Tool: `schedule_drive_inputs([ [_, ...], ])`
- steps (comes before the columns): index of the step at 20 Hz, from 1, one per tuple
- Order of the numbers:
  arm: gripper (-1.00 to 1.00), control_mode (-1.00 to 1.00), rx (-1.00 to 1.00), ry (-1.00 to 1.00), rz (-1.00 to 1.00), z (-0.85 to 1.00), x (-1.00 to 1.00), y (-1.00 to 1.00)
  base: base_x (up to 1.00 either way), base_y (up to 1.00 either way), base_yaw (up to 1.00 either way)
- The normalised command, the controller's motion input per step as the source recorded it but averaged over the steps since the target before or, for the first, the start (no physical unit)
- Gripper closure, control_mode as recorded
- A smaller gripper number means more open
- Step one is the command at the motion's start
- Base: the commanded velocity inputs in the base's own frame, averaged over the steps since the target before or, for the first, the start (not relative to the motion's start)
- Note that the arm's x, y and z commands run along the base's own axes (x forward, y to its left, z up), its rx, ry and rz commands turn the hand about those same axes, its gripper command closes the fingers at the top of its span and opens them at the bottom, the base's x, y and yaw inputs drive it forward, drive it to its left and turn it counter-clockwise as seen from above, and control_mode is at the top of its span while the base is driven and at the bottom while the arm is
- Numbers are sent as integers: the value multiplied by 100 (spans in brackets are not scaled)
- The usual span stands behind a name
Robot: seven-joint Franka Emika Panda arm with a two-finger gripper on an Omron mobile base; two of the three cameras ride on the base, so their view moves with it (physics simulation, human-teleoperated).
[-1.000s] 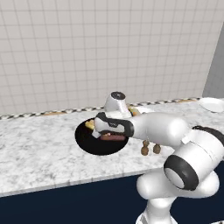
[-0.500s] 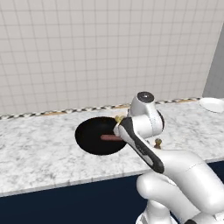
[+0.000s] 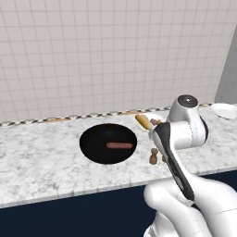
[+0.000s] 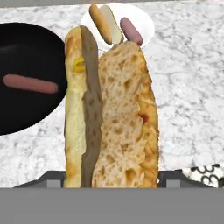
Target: Place one bun and one sausage from the bowl on each plate.
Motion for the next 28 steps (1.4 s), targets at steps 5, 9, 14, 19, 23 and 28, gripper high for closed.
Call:
schedule_drive_inputs([
  [5,100,-100,12,3,4,-7,-32,-29,0,0,0],
  [9,100,-100,0,1,1,1,-2,2,0,0,0],
  [14,100,-100,0,0,0,0,0,0,0,0,0],
  [19,100,100,0,0,0,0,0,0,-1,-62,0],
  [23,100,100,0,0,0,0,0,0,0,-100,0],
  [28,100,100,0,0,0,0,0,0,0,-92,0],
])
